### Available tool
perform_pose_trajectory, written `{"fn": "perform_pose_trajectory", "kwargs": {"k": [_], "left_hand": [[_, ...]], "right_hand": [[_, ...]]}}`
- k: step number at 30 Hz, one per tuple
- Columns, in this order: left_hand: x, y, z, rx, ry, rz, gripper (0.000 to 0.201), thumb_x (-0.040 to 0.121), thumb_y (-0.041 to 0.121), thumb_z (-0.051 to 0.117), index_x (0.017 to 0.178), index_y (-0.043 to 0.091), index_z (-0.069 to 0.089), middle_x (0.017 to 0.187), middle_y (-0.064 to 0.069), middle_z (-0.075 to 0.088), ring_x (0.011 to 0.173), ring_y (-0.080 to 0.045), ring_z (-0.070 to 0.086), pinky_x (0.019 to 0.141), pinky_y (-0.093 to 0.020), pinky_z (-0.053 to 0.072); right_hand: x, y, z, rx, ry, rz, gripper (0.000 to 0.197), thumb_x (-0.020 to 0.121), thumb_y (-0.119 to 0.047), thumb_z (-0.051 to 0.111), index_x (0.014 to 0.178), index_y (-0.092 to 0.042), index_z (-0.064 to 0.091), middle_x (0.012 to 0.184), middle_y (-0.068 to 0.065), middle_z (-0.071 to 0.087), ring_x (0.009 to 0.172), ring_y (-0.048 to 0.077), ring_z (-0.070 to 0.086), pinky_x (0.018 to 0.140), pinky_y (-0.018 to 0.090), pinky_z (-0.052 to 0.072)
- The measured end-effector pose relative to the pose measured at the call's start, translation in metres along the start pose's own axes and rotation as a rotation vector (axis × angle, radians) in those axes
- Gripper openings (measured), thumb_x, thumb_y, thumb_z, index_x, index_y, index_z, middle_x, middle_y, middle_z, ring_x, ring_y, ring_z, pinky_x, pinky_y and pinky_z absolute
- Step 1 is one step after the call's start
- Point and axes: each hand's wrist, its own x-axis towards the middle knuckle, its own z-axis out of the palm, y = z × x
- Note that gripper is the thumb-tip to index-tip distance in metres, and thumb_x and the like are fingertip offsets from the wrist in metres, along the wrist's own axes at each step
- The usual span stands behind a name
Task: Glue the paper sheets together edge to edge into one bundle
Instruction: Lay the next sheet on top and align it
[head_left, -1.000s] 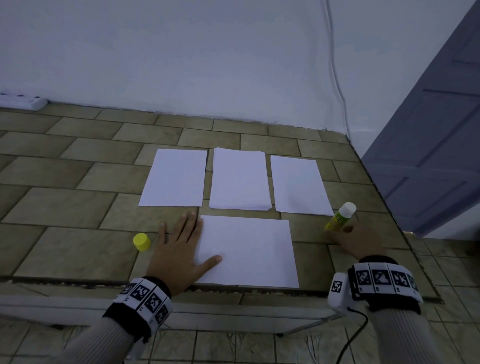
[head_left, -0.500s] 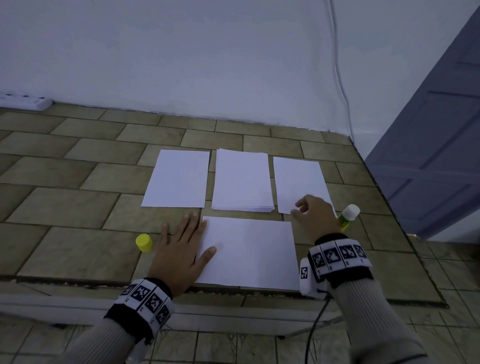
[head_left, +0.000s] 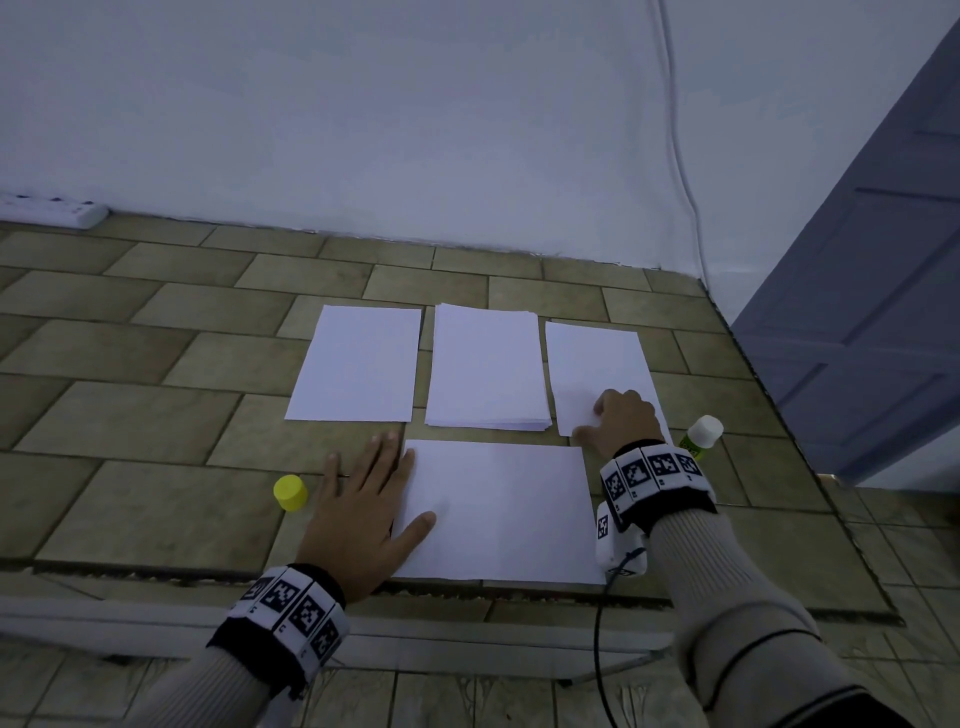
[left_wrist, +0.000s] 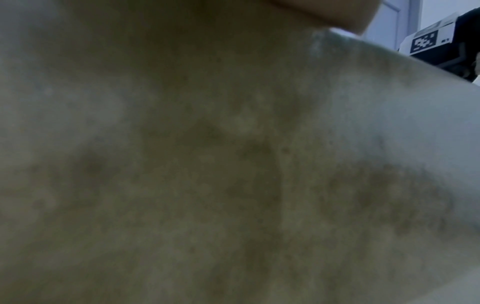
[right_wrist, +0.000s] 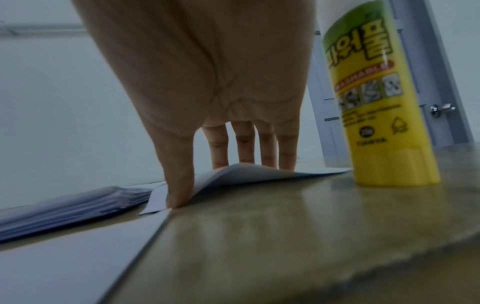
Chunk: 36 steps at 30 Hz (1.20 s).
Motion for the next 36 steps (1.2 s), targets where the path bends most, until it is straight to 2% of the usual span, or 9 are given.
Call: {"fn": "perform_pose_trajectory", "kwargs": {"k": [4,11,16,20,24,27,29,32,36], "left_hand": [[0.0,0.001,-0.001,0.001,-0.017,-0.007,0.091,0.09,0.074,0.0,0.154,0.013,0.021,0.161,-0.004,0.011,0.148,-0.022,0.012,0.116,-0.062,0.014],[0.002,0.0,-0.002,-0.03,-0.023,-0.036,0.096,0.075,0.082,-0.017,0.151,0.025,-0.008,0.16,0.007,-0.011,0.149,-0.012,-0.011,0.12,-0.052,-0.006],[0.004,0.005,-0.015,-0.293,0.022,-0.122,0.118,0.064,0.092,-0.014,0.156,0.022,0.012,0.161,0.009,0.009,0.147,-0.003,0.001,0.12,-0.042,-0.009],[0.011,0.008,-0.026,-0.586,0.127,-0.173,0.1,0.075,0.089,0.007,0.152,0.028,0.027,0.152,0.016,0.033,0.142,-0.006,0.028,0.122,-0.047,0.008],[0.019,0.018,-0.043,-0.973,0.189,-0.207,0.067,0.09,0.073,0.032,0.145,0.034,0.035,0.142,0.02,0.042,0.131,0.001,0.039,0.116,-0.035,0.03],[0.03,0.019,-0.059,-1.251,0.212,-0.246,0.087,0.066,0.093,0.035,0.133,0.038,0.043,0.121,0.009,0.065,0.111,-0.009,0.062,0.097,-0.032,0.047],[0.037,0.02,-0.07,-1.421,0.192,-0.305,0.091,0.065,0.095,0.033,0.132,0.034,0.043,0.11,0.001,0.072,0.092,-0.016,0.071,0.077,-0.029,0.056],[0.038,0.022,-0.081,-1.581,0.138,-0.336,0.069,0.076,0.071,0.028,0.133,0.034,0.041,0.097,-0.007,0.074,0.079,-0.026,0.072,0.064,-0.035,0.059],[0.033,0.019,-0.074,-1.426,0.025,-0.371,0.03,0.099,0.024,0.05,0.126,0.034,0.055,0.101,-0.004,0.072,0.085,-0.017,0.07,0.066,-0.033,0.058]], "right_hand": [[0.003,0.003,-0.001,0.078,0.015,-0.021,0.04,0.086,-0.034,0.065,0.117,-0.011,0.054,0.12,0.012,0.055,0.112,0.028,0.051,0.091,0.037,0.047],[0.005,0.005,-0.015,0.229,0.058,0.01,0.031,0.093,-0.032,0.056,0.109,-0.007,0.058,0.109,0.012,0.063,0.091,0.025,0.055,0.074,0.028,0.039],[0.0,0.005,-0.037,0.332,0.298,-0.026,0.033,0.094,-0.029,0.056,0.112,-0.001,0.057,0.107,0.016,0.065,0.097,0.03,0.059,0.075,0.03,0.039],[-0.014,0.0,-0.061,0.469,0.443,-0.191,0.031,0.092,-0.026,0.061,0.112,-0.002,0.06,0.106,0.011,0.065,0.095,0.024,0.058,0.076,0.026,0.038],[-0.044,-0.006,-0.072,0.572,0.428,-0.489,0.026,0.083,-0.024,0.072,0.107,-0.017,0.065,0.109,-0.005,0.059,0.104,0.011,0.052,0.087,0.023,0.035],[-0.064,0.002,-0.065,0.58,0.316,-0.624,0.032,0.075,-0.023,0.078,0.103,-0.031,0.063,0.129,-0.001,0.053,0.127,0.012,0.042,0.103,0.031,0.031],[-0.073,0.011,-0.054,0.602,0.195,-0.614,0.034,0.074,-0.023,0.079,0.101,-0.036,0.063,0.142,-0.006,0.042,0.137,0.009,0.032,0.108,0.033,0.027],[-0.081,0.027,-0.031,0.663,0.059,-0.579,0.033,0.074,-0.019,0.079,0.098,-0.035,0.065,0.15,-0.01,0.031,0.14,0.004,0.027,0.112,0.039,0.031],[-0.085,0.044,-0.002,0.689,-0.037,-0.559,0.036,0.075,-0.016,0.079,0.097,-0.04,0.066,0.155,-0.006,0.027,0.142,0.002,0.024,0.114,0.047,0.031]]}}
